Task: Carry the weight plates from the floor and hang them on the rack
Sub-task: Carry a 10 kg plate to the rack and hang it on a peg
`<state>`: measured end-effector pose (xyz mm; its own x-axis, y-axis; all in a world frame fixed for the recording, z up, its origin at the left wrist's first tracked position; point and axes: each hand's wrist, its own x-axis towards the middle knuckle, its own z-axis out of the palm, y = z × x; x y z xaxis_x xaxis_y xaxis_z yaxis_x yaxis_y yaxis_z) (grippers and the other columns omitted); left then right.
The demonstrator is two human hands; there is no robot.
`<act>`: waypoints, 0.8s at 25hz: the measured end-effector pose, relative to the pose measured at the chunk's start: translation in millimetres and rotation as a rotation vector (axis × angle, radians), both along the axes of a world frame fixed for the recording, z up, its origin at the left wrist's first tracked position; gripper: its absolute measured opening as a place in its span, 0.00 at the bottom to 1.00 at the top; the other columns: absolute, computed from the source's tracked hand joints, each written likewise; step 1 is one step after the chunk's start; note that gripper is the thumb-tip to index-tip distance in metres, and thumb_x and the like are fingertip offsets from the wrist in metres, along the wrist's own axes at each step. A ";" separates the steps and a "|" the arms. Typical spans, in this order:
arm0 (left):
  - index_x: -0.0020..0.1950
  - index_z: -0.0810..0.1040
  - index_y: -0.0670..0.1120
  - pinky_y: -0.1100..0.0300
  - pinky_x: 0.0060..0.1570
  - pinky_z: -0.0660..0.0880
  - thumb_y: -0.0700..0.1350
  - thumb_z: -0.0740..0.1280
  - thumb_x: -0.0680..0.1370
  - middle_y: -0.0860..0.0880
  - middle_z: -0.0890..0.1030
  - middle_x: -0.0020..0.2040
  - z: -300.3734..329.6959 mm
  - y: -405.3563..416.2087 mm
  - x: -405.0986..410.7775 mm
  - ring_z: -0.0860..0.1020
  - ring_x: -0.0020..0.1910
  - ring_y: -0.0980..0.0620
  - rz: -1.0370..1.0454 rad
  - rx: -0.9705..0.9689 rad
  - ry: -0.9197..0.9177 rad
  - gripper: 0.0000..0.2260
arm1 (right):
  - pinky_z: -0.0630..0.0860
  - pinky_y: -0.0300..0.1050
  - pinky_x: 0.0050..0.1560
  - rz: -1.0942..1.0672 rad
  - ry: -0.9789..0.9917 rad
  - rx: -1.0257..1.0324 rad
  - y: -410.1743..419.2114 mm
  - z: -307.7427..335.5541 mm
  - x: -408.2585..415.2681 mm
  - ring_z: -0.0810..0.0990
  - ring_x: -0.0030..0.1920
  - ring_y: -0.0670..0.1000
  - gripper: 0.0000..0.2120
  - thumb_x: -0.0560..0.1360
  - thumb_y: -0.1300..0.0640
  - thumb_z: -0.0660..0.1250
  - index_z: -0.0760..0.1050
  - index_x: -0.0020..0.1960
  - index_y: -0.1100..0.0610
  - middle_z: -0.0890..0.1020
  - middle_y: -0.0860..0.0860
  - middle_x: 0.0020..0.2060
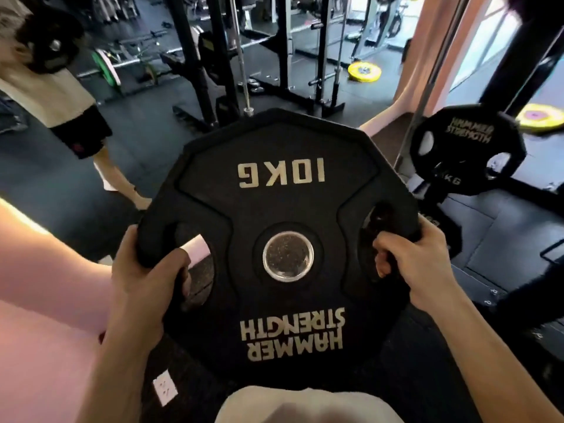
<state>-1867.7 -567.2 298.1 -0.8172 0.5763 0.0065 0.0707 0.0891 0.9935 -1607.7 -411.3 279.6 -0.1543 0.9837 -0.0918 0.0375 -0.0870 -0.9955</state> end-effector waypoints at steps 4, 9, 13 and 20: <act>0.40 0.72 0.51 0.56 0.27 0.69 0.31 0.66 0.72 0.44 0.72 0.23 2.0 93.1 -59.8 0.69 0.22 0.47 -0.219 -0.003 -0.008 0.14 | 0.68 0.45 0.25 -0.222 0.009 0.004 33.8 3.7 -28.9 0.70 0.22 0.52 0.11 0.71 0.72 0.66 0.71 0.37 0.59 0.72 0.56 0.24; 0.41 0.71 0.50 0.52 0.29 0.71 0.31 0.66 0.72 0.42 0.72 0.26 12.2 195.0 -78.6 0.71 0.24 0.46 -0.477 0.043 -0.005 0.13 | 0.68 0.43 0.25 -0.467 0.022 0.045 61.9 21.2 -31.5 0.69 0.20 0.52 0.13 0.71 0.72 0.66 0.70 0.36 0.57 0.73 0.53 0.21; 0.38 0.72 0.53 0.54 0.28 0.70 0.30 0.65 0.71 0.43 0.72 0.26 7.6 274.6 -63.6 0.70 0.23 0.47 -0.655 0.122 -0.017 0.16 | 0.69 0.42 0.23 -0.640 0.033 0.091 89.5 24.3 -17.3 0.69 0.19 0.52 0.15 0.71 0.73 0.66 0.69 0.34 0.56 0.72 0.53 0.20; 0.40 0.77 0.60 0.54 0.30 0.70 0.33 0.67 0.72 0.44 0.76 0.31 -50.5 399.8 -7.3 0.72 0.26 0.46 -0.822 0.317 -0.003 0.19 | 0.67 0.44 0.25 -0.758 0.006 0.275 172.4 -23.3 32.1 0.68 0.22 0.53 0.19 0.70 0.72 0.65 0.69 0.27 0.53 0.70 0.55 0.21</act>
